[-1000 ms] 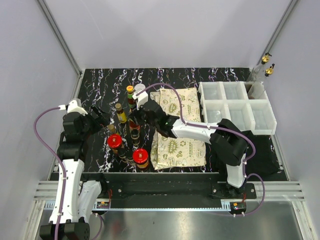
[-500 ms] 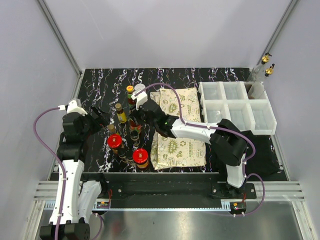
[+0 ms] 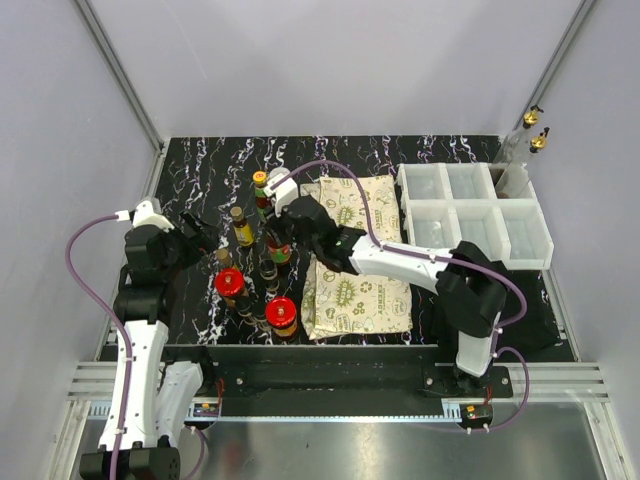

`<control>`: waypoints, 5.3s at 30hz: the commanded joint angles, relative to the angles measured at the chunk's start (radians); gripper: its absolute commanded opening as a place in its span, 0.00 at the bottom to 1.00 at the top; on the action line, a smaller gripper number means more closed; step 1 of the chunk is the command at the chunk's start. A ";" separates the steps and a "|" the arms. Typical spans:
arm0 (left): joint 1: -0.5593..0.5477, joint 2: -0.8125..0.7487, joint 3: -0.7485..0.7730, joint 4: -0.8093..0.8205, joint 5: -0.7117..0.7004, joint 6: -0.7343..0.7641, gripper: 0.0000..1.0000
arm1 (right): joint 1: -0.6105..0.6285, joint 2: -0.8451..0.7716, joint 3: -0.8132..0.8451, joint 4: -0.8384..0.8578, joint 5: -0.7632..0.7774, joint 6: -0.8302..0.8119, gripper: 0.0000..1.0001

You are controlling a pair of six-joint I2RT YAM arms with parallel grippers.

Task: Organize the condiment bottles
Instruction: Pick up the bottle from the center of the board, then place the bottle in the storage box, then pick up the bottle from the center of the board.

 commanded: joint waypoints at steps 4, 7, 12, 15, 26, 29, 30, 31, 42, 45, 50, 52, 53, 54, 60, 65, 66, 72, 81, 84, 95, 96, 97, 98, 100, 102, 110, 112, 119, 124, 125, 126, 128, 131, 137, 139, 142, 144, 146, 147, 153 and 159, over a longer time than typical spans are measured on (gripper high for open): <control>0.006 -0.022 -0.002 0.008 -0.019 0.012 0.99 | 0.012 -0.196 0.043 0.093 0.077 -0.056 0.00; 0.008 -0.028 -0.003 0.013 -0.012 0.012 0.99 | 0.012 -0.257 0.016 0.070 0.106 -0.056 0.00; 0.014 -0.040 -0.005 0.021 0.008 0.006 0.99 | 0.012 -0.366 -0.066 0.022 0.218 -0.081 0.00; 0.017 -0.052 -0.009 0.027 0.024 0.003 0.99 | 0.011 -0.411 -0.096 0.001 0.370 -0.118 0.00; 0.029 -0.023 -0.008 0.039 0.093 -0.005 0.99 | -0.222 -0.570 -0.119 -0.196 0.640 0.002 0.00; 0.029 -0.009 -0.011 0.045 0.113 -0.009 0.99 | -0.328 -0.636 -0.135 -0.285 0.698 0.046 0.00; 0.031 -0.003 -0.011 0.047 0.123 -0.009 0.99 | -0.362 -0.653 -0.142 -0.305 0.709 0.057 0.00; 0.031 0.000 -0.011 0.048 0.130 -0.009 0.99 | -0.388 -0.689 -0.159 -0.312 0.712 0.068 0.00; 0.035 0.038 -0.011 0.050 0.148 -0.009 0.99 | -0.848 -0.718 -0.175 -0.365 0.640 0.177 0.00; 0.035 0.047 -0.011 0.050 0.157 -0.008 0.99 | -0.954 -0.695 -0.175 -0.369 0.582 0.241 0.00; 0.037 0.066 0.001 0.030 0.139 -0.003 0.99 | -1.063 -0.645 -0.185 -0.369 0.533 0.324 0.00; 0.035 0.075 0.006 0.028 0.139 -0.002 0.99 | -1.090 -0.615 -0.185 -0.369 0.522 0.344 0.00; 0.035 0.086 0.009 0.027 0.140 -0.003 0.99 | -1.098 -0.606 -0.185 -0.369 0.520 0.345 0.00; 0.037 0.090 0.009 0.025 0.146 -0.003 0.99 | -1.104 -0.587 -0.184 -0.369 0.519 0.350 0.00; 0.043 0.124 0.020 0.019 0.157 -0.002 0.99 | -1.146 -0.533 -0.169 -0.345 0.520 0.353 0.00; 0.054 0.150 0.021 0.019 0.166 -0.002 0.99 | -1.160 -0.483 -0.139 -0.317 0.563 0.321 0.00; 0.054 0.155 0.023 0.019 0.169 -0.003 0.99 | -1.163 -0.475 -0.135 -0.309 0.568 0.313 0.00; 0.075 0.176 0.027 0.021 0.180 -0.003 0.99 | -1.169 -0.454 -0.112 -0.236 0.620 0.238 0.00; 0.103 0.199 0.027 0.028 0.183 -0.005 0.99 | -1.184 -0.397 -0.142 -0.032 0.668 0.112 0.00; 0.109 0.207 0.027 0.031 0.183 -0.008 0.99 | -1.196 -0.383 -0.161 0.030 0.656 0.102 0.00; 0.129 0.218 0.027 0.036 0.171 -0.009 0.99 | -1.203 -0.306 -0.205 0.122 0.631 0.112 0.00; 0.129 0.222 0.029 0.036 0.171 -0.009 0.99 | -1.203 -0.305 -0.211 0.123 0.628 0.118 0.00; 0.132 0.221 0.029 0.036 0.171 -0.009 0.99 | -1.203 -0.303 -0.216 0.129 0.625 0.121 0.00; 0.133 0.222 0.031 0.036 0.171 -0.011 0.99 | -1.203 -0.303 -0.227 0.132 0.620 0.132 0.00; 0.133 0.227 0.031 0.039 0.171 -0.011 0.99 | -1.203 -0.296 -0.236 0.134 0.616 0.138 0.00; 0.135 0.225 0.031 0.039 0.173 -0.011 0.99 | -1.203 -0.283 -0.242 0.135 0.613 0.148 0.00; 0.143 0.233 0.029 0.041 0.179 -0.012 0.99 | -1.203 -0.259 -0.284 0.201 0.609 0.137 0.00; 0.146 0.233 0.029 0.042 0.180 -0.011 0.99 | -1.203 -0.239 -0.281 0.204 0.609 0.132 0.00; 0.150 0.233 0.026 0.042 0.183 -0.012 0.99 | -1.203 -0.199 -0.279 0.224 0.608 0.138 0.00; 0.155 0.232 0.027 0.042 0.185 -0.011 0.99 | -1.204 -0.174 -0.270 0.232 0.603 0.132 0.03; 0.156 0.232 0.026 0.041 0.186 -0.011 0.99 | -1.203 -0.171 -0.267 0.232 0.605 0.132 0.03; 0.158 0.232 0.027 0.042 0.186 -0.011 0.99 | -1.203 -0.170 -0.264 0.231 0.605 0.129 0.04; 0.158 0.229 0.027 0.042 0.188 -0.011 0.99 | -1.203 -0.170 -0.264 0.231 0.596 0.131 0.12; 0.159 0.229 0.027 0.044 0.189 -0.011 0.99 | -1.204 -0.184 -0.264 0.214 0.588 0.140 0.45; 0.162 0.221 0.024 0.044 0.194 -0.011 0.99 | -1.204 -0.233 -0.259 0.165 0.554 0.154 0.94; 0.162 0.216 0.023 0.047 0.194 -0.008 0.99 | -1.203 -0.251 -0.245 0.104 0.545 0.152 1.00; 0.163 0.210 0.023 0.048 0.196 -0.008 0.99 | -1.203 -0.311 -0.222 0.019 0.507 0.163 1.00; 0.164 0.202 0.021 0.051 0.200 -0.009 0.99 | -1.203 -0.369 -0.207 -0.038 0.494 0.187 1.00; 0.164 0.195 0.018 0.054 0.200 -0.009 0.99 | -1.204 -0.435 -0.190 -0.136 0.487 0.213 1.00; 0.166 0.186 0.015 0.056 0.200 -0.009 0.99 | -1.203 -0.458 -0.184 -0.169 0.473 0.242 1.00; 0.166 0.149 0.003 0.067 0.217 -0.011 0.99 | -1.203 -0.596 -0.092 -0.421 0.165 0.275 1.00; 0.170 0.101 -0.020 0.097 0.249 -0.022 0.99 | -1.151 -0.659 -0.076 -0.533 -0.193 0.275 0.98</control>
